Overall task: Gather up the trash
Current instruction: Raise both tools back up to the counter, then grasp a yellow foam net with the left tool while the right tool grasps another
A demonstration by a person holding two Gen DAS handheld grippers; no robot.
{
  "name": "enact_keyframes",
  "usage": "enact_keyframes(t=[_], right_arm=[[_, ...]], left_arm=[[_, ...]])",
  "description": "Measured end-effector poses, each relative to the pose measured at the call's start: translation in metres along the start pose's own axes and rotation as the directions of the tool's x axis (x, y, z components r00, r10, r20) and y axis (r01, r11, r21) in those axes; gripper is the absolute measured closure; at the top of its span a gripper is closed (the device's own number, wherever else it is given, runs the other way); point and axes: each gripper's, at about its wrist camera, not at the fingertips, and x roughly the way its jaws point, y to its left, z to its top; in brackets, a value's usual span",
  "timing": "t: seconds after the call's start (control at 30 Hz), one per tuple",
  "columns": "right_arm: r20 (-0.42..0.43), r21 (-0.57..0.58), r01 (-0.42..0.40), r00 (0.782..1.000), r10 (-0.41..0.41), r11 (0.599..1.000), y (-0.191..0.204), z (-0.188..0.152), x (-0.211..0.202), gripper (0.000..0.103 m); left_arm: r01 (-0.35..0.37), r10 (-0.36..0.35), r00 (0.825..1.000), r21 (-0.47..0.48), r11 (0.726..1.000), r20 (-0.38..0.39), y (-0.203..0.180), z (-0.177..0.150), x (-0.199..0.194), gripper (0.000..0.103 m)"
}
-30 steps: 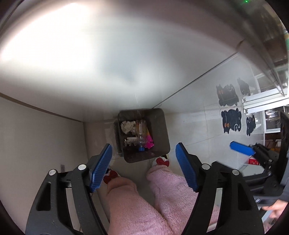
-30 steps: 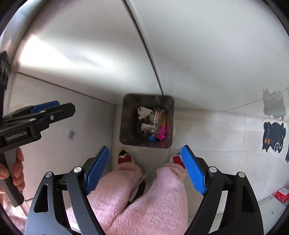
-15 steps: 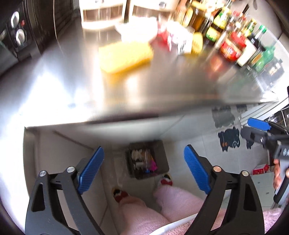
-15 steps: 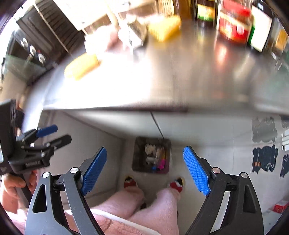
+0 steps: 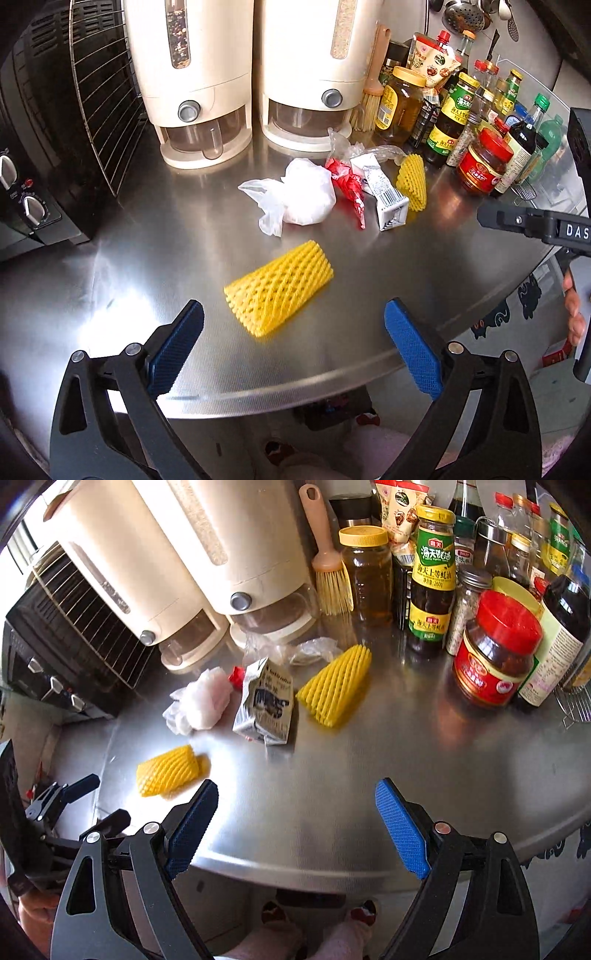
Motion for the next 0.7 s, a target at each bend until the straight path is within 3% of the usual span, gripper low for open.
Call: enact_keyframes(t=[0.2,0.4,0.47,0.6,0.7], right_arm=[[-0.003,0.043,0.041,0.999,-0.041,0.998,-0.014,0.038,0.033,0.017],[-0.001,0.065,0.099,0.995,-0.099,0.993,-0.026,0.058,0.066,0.027],[-0.009,0.078,0.109,0.994,-0.109,0.991,-0.03,0.062,0.079,0.036],[-0.037,0.086,0.117,0.993,-0.114,0.989,-0.032,0.068,0.1,0.038],[-0.056,0.084,0.113,0.992,-0.109,0.99,-0.034,0.069,0.111,0.048]], left_arm=[[0.015,-0.014,1.0,0.022,1.0,-0.017,0.005,0.016,0.029,0.01],[0.02,-0.018,0.999,0.036,0.999,-0.046,0.009,0.023,0.054,0.01],[0.022,-0.02,0.998,0.037,0.999,-0.059,0.01,0.024,0.062,0.011],[0.025,-0.022,0.997,0.043,0.999,-0.074,0.01,0.025,0.07,0.011],[0.024,-0.019,0.996,0.057,0.998,-0.085,0.009,0.024,0.074,0.018]])
